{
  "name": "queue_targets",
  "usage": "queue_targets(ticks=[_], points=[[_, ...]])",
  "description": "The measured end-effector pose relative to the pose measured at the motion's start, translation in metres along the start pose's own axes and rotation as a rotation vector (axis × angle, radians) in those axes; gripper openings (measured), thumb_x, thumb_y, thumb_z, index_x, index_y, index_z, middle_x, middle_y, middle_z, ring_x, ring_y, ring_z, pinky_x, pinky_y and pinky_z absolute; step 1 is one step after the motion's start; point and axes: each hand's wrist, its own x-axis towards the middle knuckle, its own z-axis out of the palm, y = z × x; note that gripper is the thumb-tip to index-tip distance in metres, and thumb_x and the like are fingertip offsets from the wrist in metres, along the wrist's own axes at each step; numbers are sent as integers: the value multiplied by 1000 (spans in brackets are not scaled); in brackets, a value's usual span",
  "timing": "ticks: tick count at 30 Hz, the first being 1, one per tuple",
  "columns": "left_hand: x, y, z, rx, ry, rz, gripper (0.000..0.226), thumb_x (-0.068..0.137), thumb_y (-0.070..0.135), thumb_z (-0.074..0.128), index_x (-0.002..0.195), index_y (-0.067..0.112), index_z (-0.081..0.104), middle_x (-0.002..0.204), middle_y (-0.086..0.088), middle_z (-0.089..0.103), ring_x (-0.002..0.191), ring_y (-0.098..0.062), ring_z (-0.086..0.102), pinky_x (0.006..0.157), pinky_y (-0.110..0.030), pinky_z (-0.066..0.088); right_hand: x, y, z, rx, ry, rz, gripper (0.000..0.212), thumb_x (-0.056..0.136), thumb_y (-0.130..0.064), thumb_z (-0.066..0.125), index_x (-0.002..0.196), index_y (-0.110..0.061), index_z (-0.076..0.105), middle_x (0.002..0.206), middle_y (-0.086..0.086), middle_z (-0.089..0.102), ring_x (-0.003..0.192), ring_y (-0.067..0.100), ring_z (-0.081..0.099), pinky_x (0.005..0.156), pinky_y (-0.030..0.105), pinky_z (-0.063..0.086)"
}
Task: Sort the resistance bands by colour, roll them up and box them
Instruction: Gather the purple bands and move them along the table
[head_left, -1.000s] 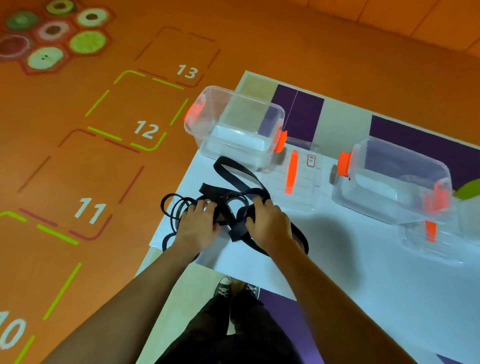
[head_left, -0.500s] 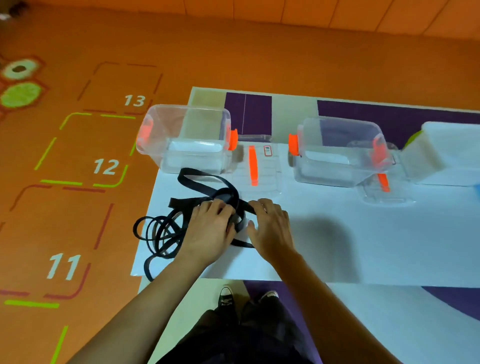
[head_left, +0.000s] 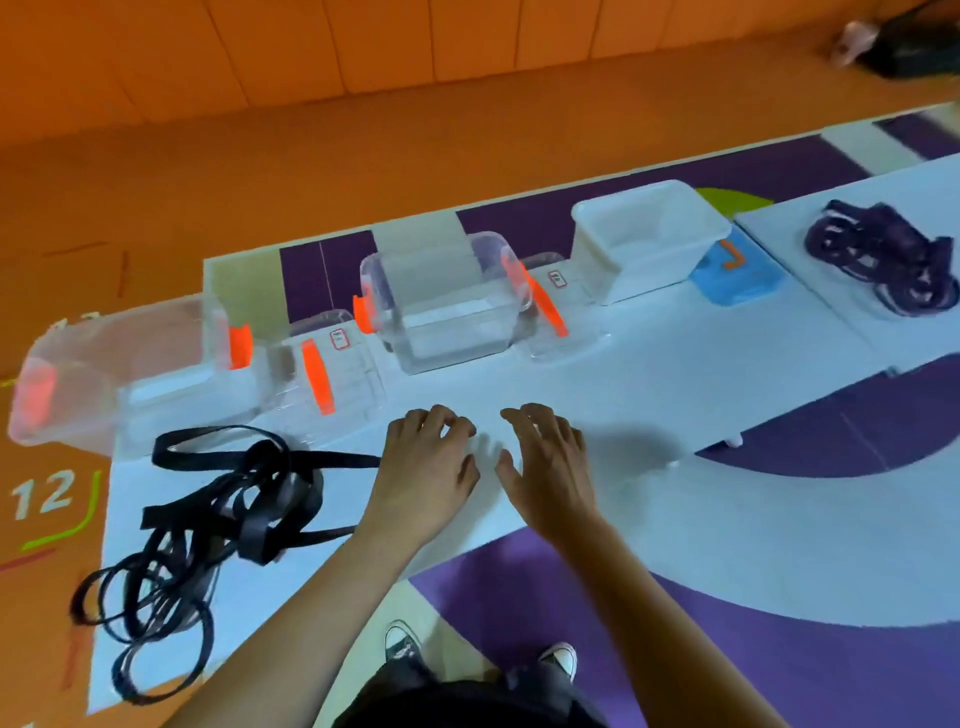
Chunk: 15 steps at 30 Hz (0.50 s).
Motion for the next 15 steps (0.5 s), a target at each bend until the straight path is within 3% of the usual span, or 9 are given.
queue_targets(ticks=[15], points=[[107, 252, 59, -42, -40, 282, 26, 82, 28, 72, 108, 22, 69, 107, 0, 63, 97, -30, 60, 85, -41, 47, -32, 246, -142, -34, 155, 278, 43, 86, -28, 65, 128, -21, 61, 124, 3, 60, 105, 31, 60, 91, 43, 44]])
